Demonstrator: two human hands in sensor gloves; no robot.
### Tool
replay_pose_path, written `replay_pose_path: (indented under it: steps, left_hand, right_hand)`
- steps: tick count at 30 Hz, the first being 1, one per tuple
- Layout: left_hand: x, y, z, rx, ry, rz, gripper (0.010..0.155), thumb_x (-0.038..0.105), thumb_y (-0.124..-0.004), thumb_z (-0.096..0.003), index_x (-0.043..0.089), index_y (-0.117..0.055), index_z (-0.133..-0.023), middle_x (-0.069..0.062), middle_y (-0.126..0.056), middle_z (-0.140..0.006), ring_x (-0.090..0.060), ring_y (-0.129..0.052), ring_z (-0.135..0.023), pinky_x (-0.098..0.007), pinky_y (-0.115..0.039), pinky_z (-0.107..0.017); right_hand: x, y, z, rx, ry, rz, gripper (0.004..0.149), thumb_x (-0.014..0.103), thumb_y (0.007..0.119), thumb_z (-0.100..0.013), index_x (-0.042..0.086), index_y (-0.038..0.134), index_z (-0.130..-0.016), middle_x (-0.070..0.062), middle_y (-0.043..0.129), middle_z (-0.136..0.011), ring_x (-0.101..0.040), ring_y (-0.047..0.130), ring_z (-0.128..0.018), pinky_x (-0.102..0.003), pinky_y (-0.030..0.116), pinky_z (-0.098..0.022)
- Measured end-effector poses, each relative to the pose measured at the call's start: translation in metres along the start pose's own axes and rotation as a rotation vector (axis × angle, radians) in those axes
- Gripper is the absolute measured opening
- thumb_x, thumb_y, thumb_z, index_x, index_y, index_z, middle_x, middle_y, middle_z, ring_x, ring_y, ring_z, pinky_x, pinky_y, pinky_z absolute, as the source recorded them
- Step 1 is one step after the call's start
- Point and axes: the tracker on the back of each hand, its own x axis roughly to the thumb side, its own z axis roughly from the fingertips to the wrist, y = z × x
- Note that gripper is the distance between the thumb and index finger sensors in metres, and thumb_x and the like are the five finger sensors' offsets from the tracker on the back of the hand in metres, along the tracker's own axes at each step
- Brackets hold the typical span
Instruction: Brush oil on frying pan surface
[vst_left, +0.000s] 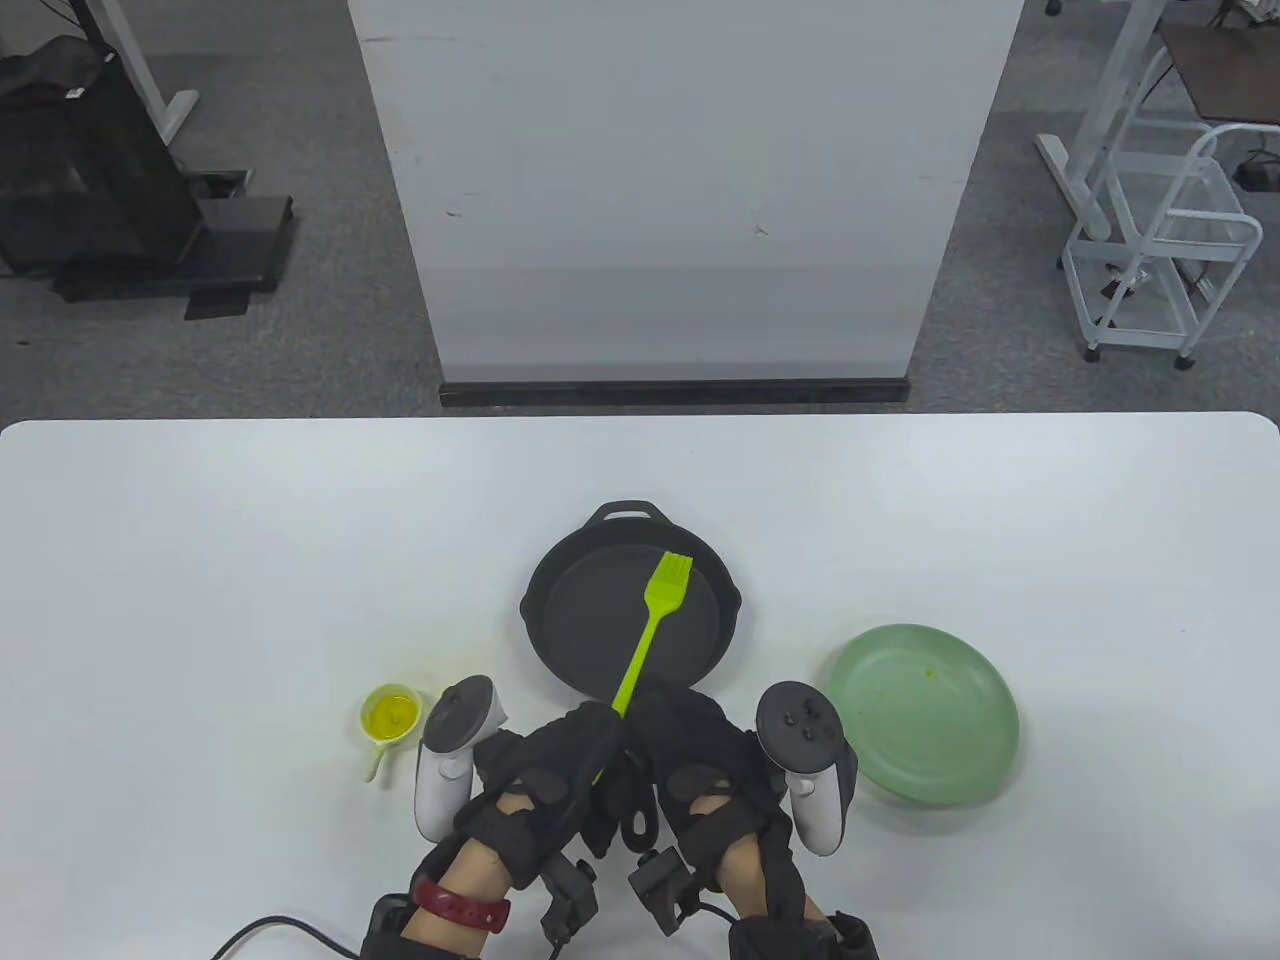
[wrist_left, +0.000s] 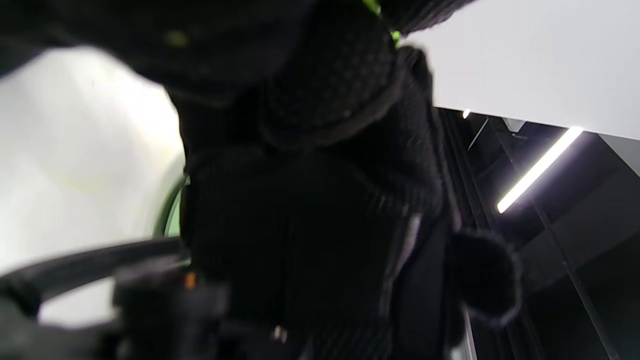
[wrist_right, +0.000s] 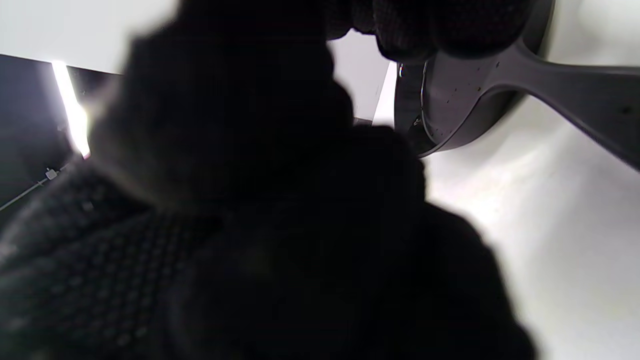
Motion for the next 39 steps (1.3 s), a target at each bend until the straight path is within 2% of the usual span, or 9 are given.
replay_pose_path:
  steps: [8, 12, 16, 18, 24, 29, 32, 36, 39]
  left_hand:
    - [-0.009, -0.011, -0.007, -0.122, 0.054, -0.048, 0.050, 0.044, -0.056, -0.0504, 0.010, -0.066, -0.085, 0.001, -0.098, -0.046, -0.021, -0.094, -0.014, -0.042, -0.085, -0.016]
    - [-0.005, -0.009, -0.004, -0.098, 0.065, -0.129, 0.050, 0.044, -0.057, -0.0501, 0.010, -0.067, -0.086, 0.000, -0.099, -0.047, -0.022, -0.095, -0.014, -0.043, -0.085, -0.017]
    - [0.000, 0.004, 0.005, -0.104, 0.068, -0.182, 0.052, 0.047, -0.060, -0.0500, 0.010, -0.072, -0.084, -0.004, -0.100, -0.049, -0.026, -0.095, -0.017, -0.045, -0.084, -0.019]
    - [0.007, 0.018, 0.013, -0.123, 0.057, -0.220, 0.052, 0.048, -0.060, -0.0504, 0.010, -0.073, -0.084, -0.004, -0.099, -0.051, -0.027, -0.095, -0.019, -0.046, -0.084, -0.021]
    - [0.017, 0.069, 0.043, 0.054, -0.031, -0.243, 0.050, 0.048, -0.062, -0.0495, 0.011, -0.079, -0.079, -0.005, -0.101, -0.048, -0.028, -0.096, -0.017, -0.047, -0.084, -0.020]
    - [-0.012, 0.112, 0.065, 0.228, -0.132, -0.155, 0.049, 0.048, -0.064, -0.0490, 0.011, -0.082, -0.075, -0.004, -0.102, -0.043, -0.029, -0.095, -0.015, -0.048, -0.084, -0.018]
    - [-0.014, 0.119, 0.068, 0.234, -0.134, -0.156, 0.049, 0.048, -0.064, -0.0492, 0.010, -0.081, -0.076, -0.006, -0.101, -0.044, -0.030, -0.095, -0.016, -0.049, -0.083, -0.019]
    - [-0.013, 0.114, 0.068, 0.237, -0.159, -0.155, 0.049, 0.048, -0.064, -0.0491, 0.010, -0.081, -0.076, -0.005, -0.101, -0.044, -0.029, -0.095, -0.016, -0.049, -0.084, -0.019]
    - [-0.013, 0.110, 0.067, 0.215, -0.158, -0.168, 0.049, 0.048, -0.064, -0.0491, 0.010, -0.081, -0.076, -0.005, -0.101, -0.045, -0.030, -0.095, -0.016, -0.049, -0.084, -0.019]
  right_hand:
    - [-0.012, -0.004, 0.003, -0.010, 0.020, -0.119, 0.058, 0.045, 0.063, -0.049, 0.008, 0.064, -0.093, -0.025, 0.057, -0.092, -0.036, 0.075, -0.066, -0.044, 0.074, -0.046]
    - [-0.014, -0.003, 0.002, 0.005, 0.030, -0.152, 0.046, 0.041, 0.063, -0.049, 0.011, 0.070, -0.082, -0.024, 0.057, -0.092, -0.035, 0.076, -0.066, -0.043, 0.074, -0.046]
    - [-0.008, -0.005, 0.003, 0.023, 0.017, -0.142, 0.042, 0.041, 0.062, -0.049, 0.012, 0.070, -0.078, -0.023, 0.057, -0.092, -0.035, 0.076, -0.066, -0.043, 0.075, -0.046]
    - [-0.005, -0.010, 0.004, 0.012, 0.006, -0.136, 0.041, 0.040, 0.061, -0.048, 0.011, 0.071, -0.076, -0.024, 0.058, -0.091, -0.036, 0.077, -0.065, -0.044, 0.075, -0.045]
    - [-0.004, -0.025, 0.009, 0.068, 0.010, -0.088, 0.039, 0.040, 0.062, -0.048, 0.012, 0.075, -0.071, -0.023, 0.068, -0.086, -0.034, 0.084, -0.059, -0.043, 0.079, -0.040]
    - [-0.008, -0.038, 0.013, 0.084, 0.055, -0.043, 0.039, 0.039, 0.064, -0.047, 0.011, 0.077, -0.071, -0.024, 0.074, -0.082, -0.033, 0.088, -0.053, -0.043, 0.081, -0.036]
    - [-0.007, -0.048, 0.015, 0.060, 0.069, -0.003, 0.039, 0.039, 0.065, -0.046, 0.011, 0.078, -0.069, -0.022, 0.083, -0.073, -0.030, 0.094, -0.045, -0.043, 0.085, -0.030]
    - [-0.008, -0.068, 0.019, 0.041, 0.119, 0.066, 0.039, 0.040, 0.066, -0.045, 0.012, 0.079, -0.069, -0.017, 0.093, -0.062, -0.025, 0.102, -0.034, -0.040, 0.090, -0.022]
    - [-0.009, -0.089, 0.023, -0.018, 0.168, 0.081, 0.040, 0.040, 0.068, -0.044, 0.011, 0.081, -0.068, -0.016, 0.096, -0.056, -0.024, 0.104, -0.027, -0.039, 0.092, -0.016]
